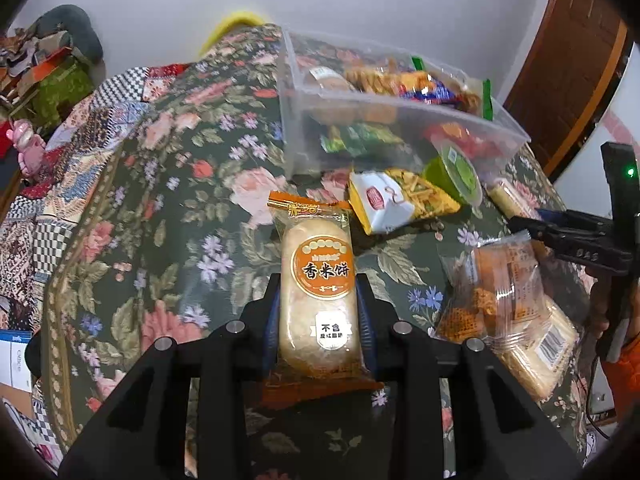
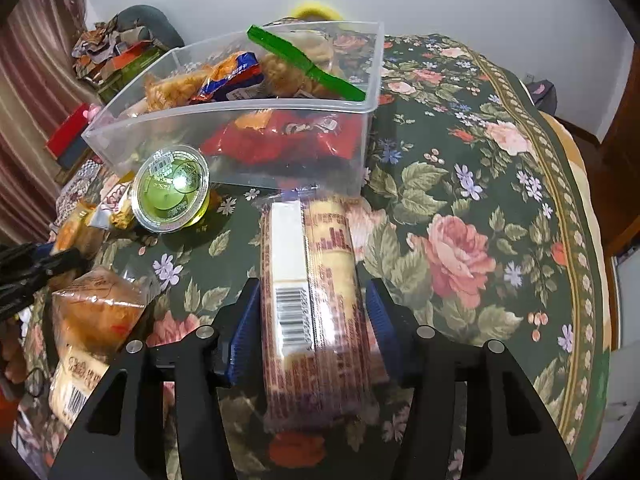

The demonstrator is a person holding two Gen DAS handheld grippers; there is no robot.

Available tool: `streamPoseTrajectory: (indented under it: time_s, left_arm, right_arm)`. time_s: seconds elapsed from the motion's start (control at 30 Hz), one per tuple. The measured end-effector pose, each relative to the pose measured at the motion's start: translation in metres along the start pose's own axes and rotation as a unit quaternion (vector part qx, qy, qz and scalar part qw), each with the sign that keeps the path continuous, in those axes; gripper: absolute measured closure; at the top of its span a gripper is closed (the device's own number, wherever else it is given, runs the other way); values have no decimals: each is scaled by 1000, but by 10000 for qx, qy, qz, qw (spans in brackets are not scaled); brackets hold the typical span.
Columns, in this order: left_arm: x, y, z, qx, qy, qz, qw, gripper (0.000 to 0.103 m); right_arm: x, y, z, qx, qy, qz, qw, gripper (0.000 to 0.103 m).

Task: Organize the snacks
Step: 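Carry the rice cake pack into the box with the left tool while the right places the wafer roll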

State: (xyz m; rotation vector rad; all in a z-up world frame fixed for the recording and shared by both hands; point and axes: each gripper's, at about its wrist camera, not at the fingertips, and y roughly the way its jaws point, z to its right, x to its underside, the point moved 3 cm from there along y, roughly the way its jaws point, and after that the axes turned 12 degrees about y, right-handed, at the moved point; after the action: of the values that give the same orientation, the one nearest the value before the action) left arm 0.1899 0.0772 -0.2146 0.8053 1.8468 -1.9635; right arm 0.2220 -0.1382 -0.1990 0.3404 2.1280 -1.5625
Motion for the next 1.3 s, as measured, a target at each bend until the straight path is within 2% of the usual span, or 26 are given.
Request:
streamPoseTrajectory:
  time_s: [0.17, 0.4, 0.7, 0.97, 1.3]
  left_arm:
    - [-11, -18, -5, -58, -43, 255, 9996, 69]
    - [-41, -44, -1, -63, -49, 773, 9970, 69]
    - [-83, -58, 6, -84, 42, 1167, 9931, 69]
    - [-113, -46, 7, -226, 160, 1235, 9920, 69]
    - [-148, -18, 2, -310, 192, 1187, 9923, 69]
  right_arm:
    - [4, -18, -4, -59, 0, 195, 9998, 60]
    - [-4, -57, -9, -209, -49, 560, 9982, 60]
    - [-38, -88, -15, -261, -26, 1141, 9931, 60]
    - [-77, -85, -24, -200, 1, 1433, 9895, 60]
    - [-111, -51, -22, -65, 230, 1312, 9911, 60]
